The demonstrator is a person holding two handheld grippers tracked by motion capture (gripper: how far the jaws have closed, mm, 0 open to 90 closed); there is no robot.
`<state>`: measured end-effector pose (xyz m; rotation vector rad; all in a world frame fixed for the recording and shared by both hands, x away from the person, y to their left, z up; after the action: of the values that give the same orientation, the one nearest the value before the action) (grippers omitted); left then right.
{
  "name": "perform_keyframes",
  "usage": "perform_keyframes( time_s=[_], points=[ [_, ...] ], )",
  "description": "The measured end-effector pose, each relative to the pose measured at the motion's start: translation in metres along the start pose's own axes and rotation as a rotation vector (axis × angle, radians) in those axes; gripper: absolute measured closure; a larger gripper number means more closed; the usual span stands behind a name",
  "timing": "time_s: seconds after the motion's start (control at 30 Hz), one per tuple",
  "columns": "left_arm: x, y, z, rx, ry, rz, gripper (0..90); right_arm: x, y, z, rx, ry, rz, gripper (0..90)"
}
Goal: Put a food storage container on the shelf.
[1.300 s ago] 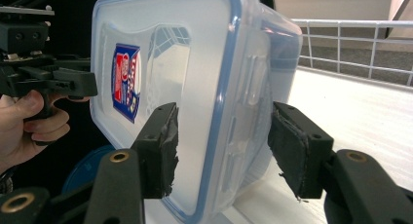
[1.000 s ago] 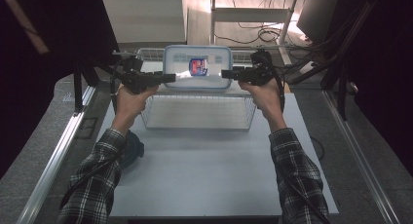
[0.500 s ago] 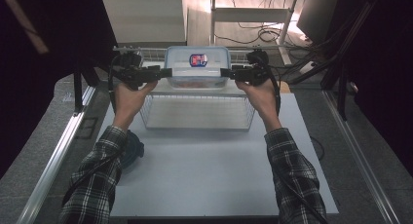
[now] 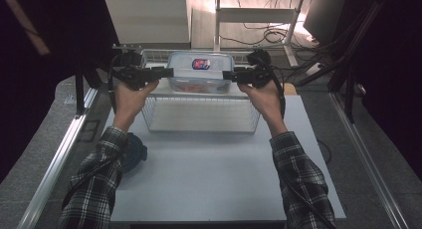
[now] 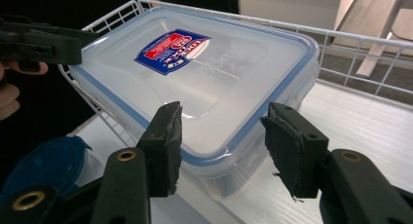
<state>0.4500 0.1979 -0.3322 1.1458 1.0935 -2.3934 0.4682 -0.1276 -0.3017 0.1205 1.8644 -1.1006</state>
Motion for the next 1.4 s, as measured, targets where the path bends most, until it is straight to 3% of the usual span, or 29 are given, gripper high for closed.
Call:
perform_keyframes(
  time_s=[0.17,0.37,0.4,0.43,0.47,0.53,0.67,0.77,0.9,1.03,1.4],
  points=[
    [0.003,0.0,0.001,0.014,-0.025,0.01,47.2,0.0,0.002,0.0,0.012,-0.002,0.005,47.7],
    [0.003,-0.001,0.002,0.007,-0.019,0.005,46.7,-0.001,0.002,0.0,0.014,0.002,0.005,47.3],
    [0.003,-0.001,0.002,-0.005,-0.009,0.004,46.7,-0.001,0.002,0.0,0.014,0.002,0.005,47.3],
    [0.002,-0.002,0.006,-0.066,0.029,0.006,40.1,-0.001,0.002,0.0,0.014,-0.003,0.003,44.7],
    [0.002,-0.002,0.006,-0.066,0.029,0.006,37.2,-0.001,0.002,0.0,0.014,-0.003,0.003,44.7],
    [0.002,-0.006,0.011,-0.099,0.072,0.008,34.6,0.0,-0.001,0.0,0.018,-0.02,0.007,39.8],
    [0.006,-0.011,0.019,-0.089,0.116,-0.028,25.8,0.003,-0.007,-0.001,0.0,-0.042,0.037,26.7],
    [0.014,-0.013,0.026,-0.101,0.167,-0.05,21.0,0.01,-0.008,-0.003,-0.016,-0.066,0.046,16.0],
    [0.028,-0.014,0.033,-0.09,0.191,-0.06,13.7,0.021,-0.01,-0.01,0.009,-0.108,0.051,9.0],
    [0.043,-0.014,0.035,-0.067,0.193,-0.069,11.0,0.034,-0.013,-0.016,0.017,-0.159,0.048,5.8],
    [0.09,-0.002,0.039,-0.032,0.215,-0.097,7.3,0.068,-0.015,-0.024,-0.02,-0.181,0.04,3.2]
  ],
)
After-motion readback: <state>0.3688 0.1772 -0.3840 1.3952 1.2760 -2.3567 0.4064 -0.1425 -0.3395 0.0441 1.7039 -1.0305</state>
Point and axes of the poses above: each handheld gripper's, and its own axes: y roughly forward along the jaws, x roughly out of its underside, z roughly to its right, the point moved 2 cm from there along y, roughly forward along the jaws, and after that the axes turned 9 degrees about -z, right-handed, at the moved point
